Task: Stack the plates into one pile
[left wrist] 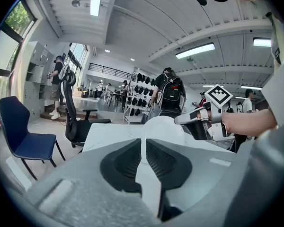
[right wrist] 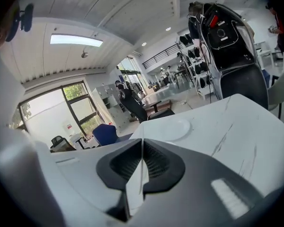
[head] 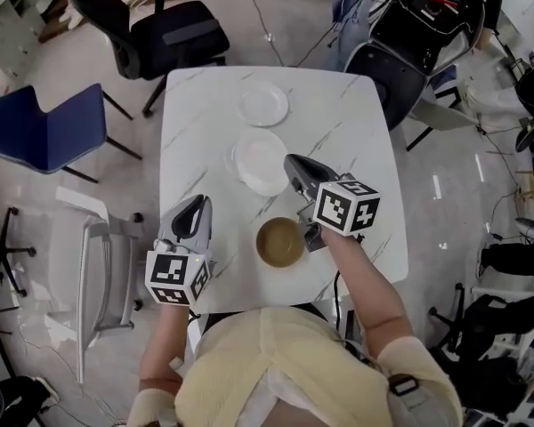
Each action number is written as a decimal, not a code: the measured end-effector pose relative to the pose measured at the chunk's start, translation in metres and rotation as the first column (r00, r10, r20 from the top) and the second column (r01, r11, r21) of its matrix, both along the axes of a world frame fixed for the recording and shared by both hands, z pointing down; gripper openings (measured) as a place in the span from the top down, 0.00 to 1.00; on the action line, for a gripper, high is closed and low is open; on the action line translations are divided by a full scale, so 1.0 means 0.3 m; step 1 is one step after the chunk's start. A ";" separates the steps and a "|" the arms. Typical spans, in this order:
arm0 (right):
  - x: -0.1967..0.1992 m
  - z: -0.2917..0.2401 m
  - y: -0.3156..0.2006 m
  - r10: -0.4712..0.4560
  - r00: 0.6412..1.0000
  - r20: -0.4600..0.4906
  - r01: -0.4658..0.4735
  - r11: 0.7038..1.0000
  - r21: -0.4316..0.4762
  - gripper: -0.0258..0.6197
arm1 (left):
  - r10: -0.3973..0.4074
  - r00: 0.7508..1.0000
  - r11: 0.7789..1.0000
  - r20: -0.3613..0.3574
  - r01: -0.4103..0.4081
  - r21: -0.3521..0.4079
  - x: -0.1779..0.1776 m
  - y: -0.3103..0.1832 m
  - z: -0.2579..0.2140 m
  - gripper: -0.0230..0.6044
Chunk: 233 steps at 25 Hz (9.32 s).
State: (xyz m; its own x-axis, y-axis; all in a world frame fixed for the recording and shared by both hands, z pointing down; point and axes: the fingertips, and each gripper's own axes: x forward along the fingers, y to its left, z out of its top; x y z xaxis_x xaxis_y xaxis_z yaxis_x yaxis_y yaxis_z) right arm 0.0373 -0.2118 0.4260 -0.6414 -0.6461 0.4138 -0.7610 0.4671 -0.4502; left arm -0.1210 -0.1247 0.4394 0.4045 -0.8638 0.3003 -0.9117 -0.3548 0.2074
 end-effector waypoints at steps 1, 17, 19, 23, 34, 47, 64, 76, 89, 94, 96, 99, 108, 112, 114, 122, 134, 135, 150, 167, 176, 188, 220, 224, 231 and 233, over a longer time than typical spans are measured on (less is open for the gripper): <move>-0.003 0.010 -0.013 -0.005 1.000 0.005 0.005 1.000 -0.008 0.94 | -0.005 1.000 1.000 0.001 0.005 0.000 0.003 -0.006 0.004 0.93; -0.004 0.136 -0.119 0.004 0.997 0.076 0.006 0.992 -0.123 0.94 | -0.067 0.998 0.997 -0.004 0.067 -0.022 0.009 -0.099 0.040 0.93; 0.005 0.153 -0.128 0.014 0.998 0.067 -0.006 0.992 -0.129 0.94 | -0.071 0.997 0.997 -0.002 0.071 -0.031 0.007 -0.100 0.053 0.93; 0.025 0.188 -0.156 0.033 0.999 0.031 -0.028 0.989 -0.144 0.93 | -0.079 0.997 0.996 0.007 0.079 -0.040 0.001 -0.114 0.064 0.93; 0.082 0.362 -0.236 0.089 0.994 -0.063 -0.104 0.946 -0.306 0.91 | -0.084 0.996 0.995 0.018 0.085 -0.057 0.002 -0.122 0.089 0.93; 0.072 0.443 -0.244 0.045 0.983 -0.177 -0.103 0.938 -0.332 0.88 | -0.092 0.995 0.994 0.033 0.094 -0.060 -0.032 -0.101 0.087 0.93; 0.083 0.275 -0.216 -0.052 0.968 -0.247 0.010 0.986 -0.167 0.83 | -0.016 0.998 0.999 0.057 0.019 -0.043 -0.014 -0.130 0.023 0.93; 0.137 0.058 -0.347 -0.079 0.977 -0.197 0.074 0.997 -0.034 0.80 | 0.003 0.999 1.000 0.048 -0.004 0.008 0.040 -0.243 -0.048 0.93; 0.124 0.101 -0.498 -0.114 0.975 -0.192 0.113 0.993 -0.019 0.71 | -0.017 0.999 1.000 0.048 0.018 -0.021 0.047 -0.354 0.011 0.93; 0.111 0.196 -0.567 -0.089 0.985 -0.148 0.072 0.991 -0.116 0.71 | -0.053 0.998 0.997 0.018 0.054 -0.057 0.036 -0.391 0.059 0.93; 0.109 0.238 -0.594 -0.071 0.990 -0.123 0.051 0.986 -0.158 0.71 | -0.055 0.998 0.996 0.010 0.055 -0.063 0.041 -0.404 0.072 0.92; 0.109 0.299 -0.633 -0.041 0.995 -0.090 0.021 0.977 -0.212 0.72 | -0.041 0.999 0.997 0.016 0.042 -0.071 0.052 -0.414 0.096 0.92; 0.100 0.445 -0.706 0.001 0.994 -0.110 -0.031 0.961 -0.276 0.73 | -0.036 0.999 0.995 0.010 0.037 -0.094 0.049 -0.438 0.160 0.91; 0.098 0.479 -0.729 0.032 0.991 -0.130 -0.070 0.952 -0.297 0.73 | -0.032 0.999 0.994 0.008 0.033 -0.104 0.044 -0.439 0.179 0.90; 0.108 0.494 -0.736 0.038 0.987 -0.154 -0.084 0.949 -0.305 0.73 | -0.031 0.999 0.994 0.005 0.032 -0.107 0.047 -0.439 0.185 0.90; 0.078 0.510 -0.747 0.003 0.978 -0.209 -0.067 0.952 -0.300 0.73 | -0.031 1.000 0.992 0.000 0.031 -0.122 0.056 -0.448 0.212 0.90; 0.085 0.521 -0.746 0.025 0.953 -0.302 -0.109 0.959 -0.263 0.80 | -0.026 1.000 0.991 0.001 0.026 -0.135 0.073 -0.450 0.229 0.90; 0.089 0.520 -0.747 0.033 0.955 -0.294 -0.116 0.956 -0.269 0.81 | -0.026 1.000 0.990 0.003 0.026 -0.135 0.075 -0.450 0.227 0.90; 0.110 0.372 -0.702 0.188 0.982 0.027 -0.174 0.946 -0.274 0.92 | -0.044 0.999 0.994 0.022 0.046 -0.096 0.046 -0.420 0.162 0.91; 0.054 0.154 -0.575 0.146 0.975 0.165 -0.123 0.982 -0.142 0.94 | -0.046 0.998 0.998 0.031 0.047 -0.038 0.016 -0.323 0.061 0.92; 0.052 0.102 -0.457 0.098 0.982 0.164 -0.077 0.989 -0.129 0.94 | -0.034 0.999 0.999 0.022 0.035 -0.013 0.005 -0.275 0.026 0.92; 0.026 0.121 -0.256 0.032 0.980 0.194 0.004 0.983 -0.184 0.94 | 0.011 1.000 1.000 0.013 -0.011 -0.020 0.017 -0.198 0.041 0.92; 0.128 0.375 -0.206 0.075 0.996 -0.043 -0.086 0.912 -0.401 0.91 | -0.027 1.000 0.998 0.013 0.027 -0.055 -0.036 -0.153 0.077 0.92; 0.124 0.409 -0.220 0.061 0.995 -0.077 -0.089 0.898 -0.431 0.90 | -0.038 0.999 0.997 0.017 0.039 -0.060 -0.044 -0.154 0.084 0.92; 0.085 0.434 -0.225 -0.013 0.992 -0.125 -0.041 0.907 -0.420 0.89 | -0.056 0.998 0.996 0.002 0.055 -0.068 -0.050 -0.154 0.083 0.92; 0.079 0.437 -0.225 -0.045 0.984 -0.174 -0.026 0.920 -0.390 0.88 | -0.057 0.998 0.996 0.002 0.057 -0.068 -0.054 -0.153 0.086 0.92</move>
State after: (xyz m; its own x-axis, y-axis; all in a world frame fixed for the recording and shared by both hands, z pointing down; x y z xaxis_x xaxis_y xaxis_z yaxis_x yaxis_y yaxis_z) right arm 0.0610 -0.2793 0.5573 -0.5405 -0.4046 0.7377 -0.8409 0.2895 -0.4573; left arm -0.1370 -0.1707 0.4652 0.3553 -0.8628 0.3596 -0.9300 -0.2874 0.2293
